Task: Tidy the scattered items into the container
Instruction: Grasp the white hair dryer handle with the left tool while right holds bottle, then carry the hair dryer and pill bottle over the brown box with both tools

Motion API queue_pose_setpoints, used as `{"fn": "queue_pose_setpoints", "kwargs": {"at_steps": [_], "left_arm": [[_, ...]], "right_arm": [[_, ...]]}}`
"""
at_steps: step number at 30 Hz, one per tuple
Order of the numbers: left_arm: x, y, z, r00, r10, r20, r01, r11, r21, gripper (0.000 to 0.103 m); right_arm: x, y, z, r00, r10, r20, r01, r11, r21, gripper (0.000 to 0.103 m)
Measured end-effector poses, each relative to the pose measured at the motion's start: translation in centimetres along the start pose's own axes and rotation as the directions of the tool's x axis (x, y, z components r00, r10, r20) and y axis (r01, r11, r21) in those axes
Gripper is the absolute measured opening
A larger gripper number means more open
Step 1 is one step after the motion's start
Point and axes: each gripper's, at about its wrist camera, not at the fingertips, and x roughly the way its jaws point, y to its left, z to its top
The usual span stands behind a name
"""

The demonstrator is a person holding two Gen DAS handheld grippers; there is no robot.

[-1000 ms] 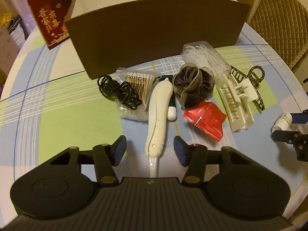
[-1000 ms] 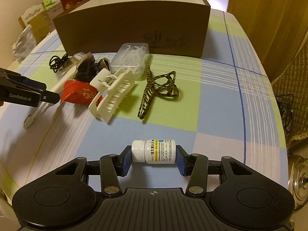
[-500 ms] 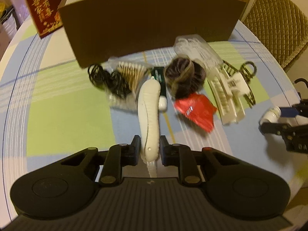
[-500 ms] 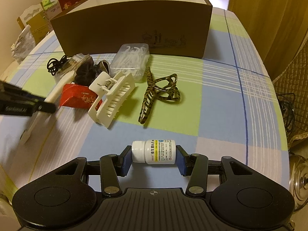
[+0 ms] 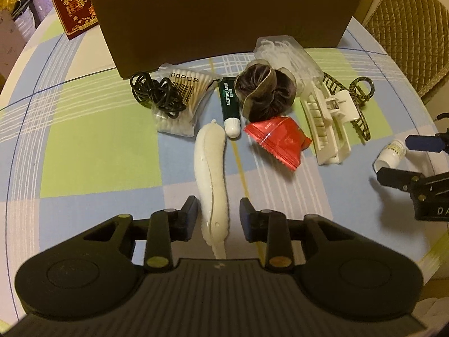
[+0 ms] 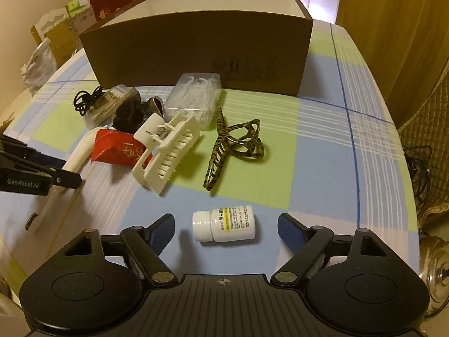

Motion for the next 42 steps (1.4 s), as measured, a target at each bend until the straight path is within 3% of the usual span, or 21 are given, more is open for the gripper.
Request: {"fn": "queue_pose_setpoints", "kwargs": {"at_steps": [3,4,6,8,15,23,31,42], "left_arm": [[-0.1,0.0,-0.2,1.000,0.014,-0.004,-0.014,1.000,-0.010,0.022],[-0.2,0.0,-0.3,1.000,0.018,-0.003,-0.018,1.000,-0.011,0.016],[-0.3,0.1,-0.5,1.000,0.015,-0.004,-0.015,1.000,-0.019,0.016],[-0.4,0.0,-0.7,1.000,0.016,-0.002,-0.016,1.000,-0.019,0.016],[-1.1,0.2,-1.4,1.000,0.010,0.000,-0.010,0.998,-0.059,0.016],[-4.3,0.2,-0.9,0.997,-0.002,0.075,0.008,0.996,-0.085,0.016],[-7.4,-0.3,0.9,0.985,-0.022,0.170,0.037,0.995,-0.090,0.016],[-8.8,-1.9,4.7,0.964,-0.061,0.260,0.077,0.996,-0.051,0.016]], "right_arm": [[0.0,0.1,0.0,1.000,-0.003,0.005,0.003,1.000,-0.008,0.086],[0.1,0.2,0.0,1.000,-0.008,0.007,0.008,1.000,-0.015,0.075],[0.5,0.3,0.0,1.000,-0.004,-0.013,0.004,1.000,-0.029,0.054],[0.7,0.5,-0.1,1.000,-0.005,-0.026,0.004,0.999,-0.035,0.050],[0.2,0.6,-0.2,1.000,0.013,-0.022,-0.014,0.999,-0.050,0.049],[-1.4,1.0,0.9,0.998,0.046,0.031,-0.044,0.997,-0.059,0.049],[-2.7,1.9,3.1,0.993,0.076,0.092,-0.069,0.995,-0.078,0.049],[-3.5,2.8,6.7,0.980,0.092,0.174,-0.079,0.994,-0.080,0.049]]}}
